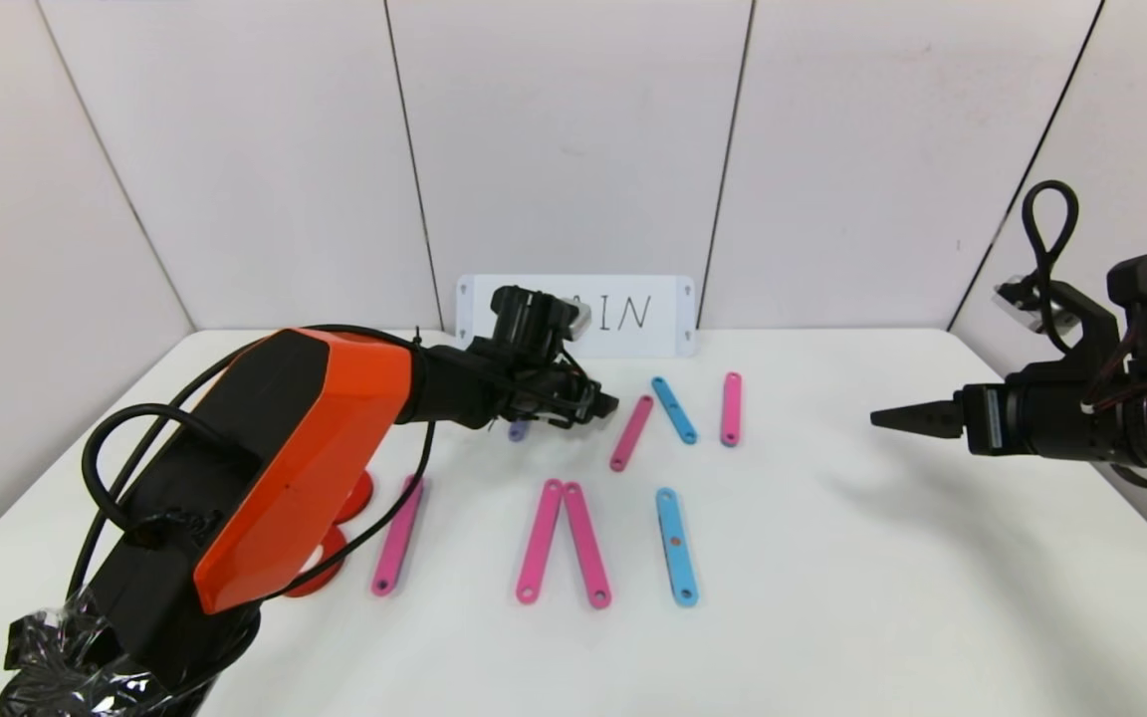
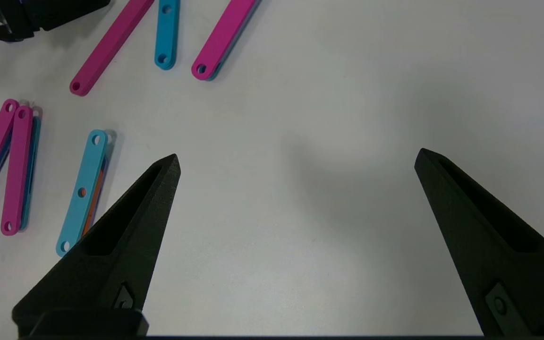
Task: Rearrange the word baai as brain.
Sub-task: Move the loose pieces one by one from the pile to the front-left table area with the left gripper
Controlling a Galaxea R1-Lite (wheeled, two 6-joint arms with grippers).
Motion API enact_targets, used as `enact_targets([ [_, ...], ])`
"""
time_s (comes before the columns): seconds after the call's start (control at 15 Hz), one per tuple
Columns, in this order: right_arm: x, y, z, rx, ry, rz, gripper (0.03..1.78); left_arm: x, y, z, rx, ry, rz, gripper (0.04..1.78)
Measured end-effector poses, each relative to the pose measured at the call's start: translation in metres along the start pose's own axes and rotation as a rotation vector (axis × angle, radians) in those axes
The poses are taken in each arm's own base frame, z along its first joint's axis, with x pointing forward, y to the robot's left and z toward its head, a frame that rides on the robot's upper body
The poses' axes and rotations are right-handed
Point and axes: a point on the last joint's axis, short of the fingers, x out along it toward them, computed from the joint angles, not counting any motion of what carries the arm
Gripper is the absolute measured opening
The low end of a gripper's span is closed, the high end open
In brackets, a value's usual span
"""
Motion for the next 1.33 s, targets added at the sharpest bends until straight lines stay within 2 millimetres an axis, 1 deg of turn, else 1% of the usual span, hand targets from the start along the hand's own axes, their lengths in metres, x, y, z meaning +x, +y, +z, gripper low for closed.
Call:
enact_targets([
  [0.13,0.000,0.000,0.000,0.001,0.001,0.000,1.74,0.000,0.000,-0.001,0.000,0.002,0.001,1.43],
  [0.2,0.000,0.000,0.000,0.001,0.001,0.000,1.74,0.000,0.000,-0.001,0.000,0.003,0.002,1.30],
  [0.47,0.000,0.000,0.000,0.001,0.001,0.000,1.74,0.000,0.001,-0.001,0.000,0.005,0.004,0.58],
  [0.53,0.000,0.000,0.000,0.001,0.000,0.000,1.74,0.000,0.001,-0.001,-0.001,0.005,0.003,0.43],
  [0.6,0.000,-0.001,0.000,0.001,-0.002,-0.001,1.74,0.001,0.001,-0.002,-0.001,0.005,0.003,0.34],
  [0.73,0.000,-0.001,0.000,0.001,-0.002,-0.002,1.74,0.000,0.001,-0.001,-0.001,0.004,0.003,0.29],
  [1.0,0.001,-0.001,0.000,0.003,0.001,-0.006,1.74,-0.002,0.001,0.000,-0.002,0.005,0.004,0.29],
  [1.33,0.002,-0.002,0.000,0.003,0.003,-0.005,1.74,-0.015,0.001,0.011,-0.001,-0.012,0.008,0.29],
])
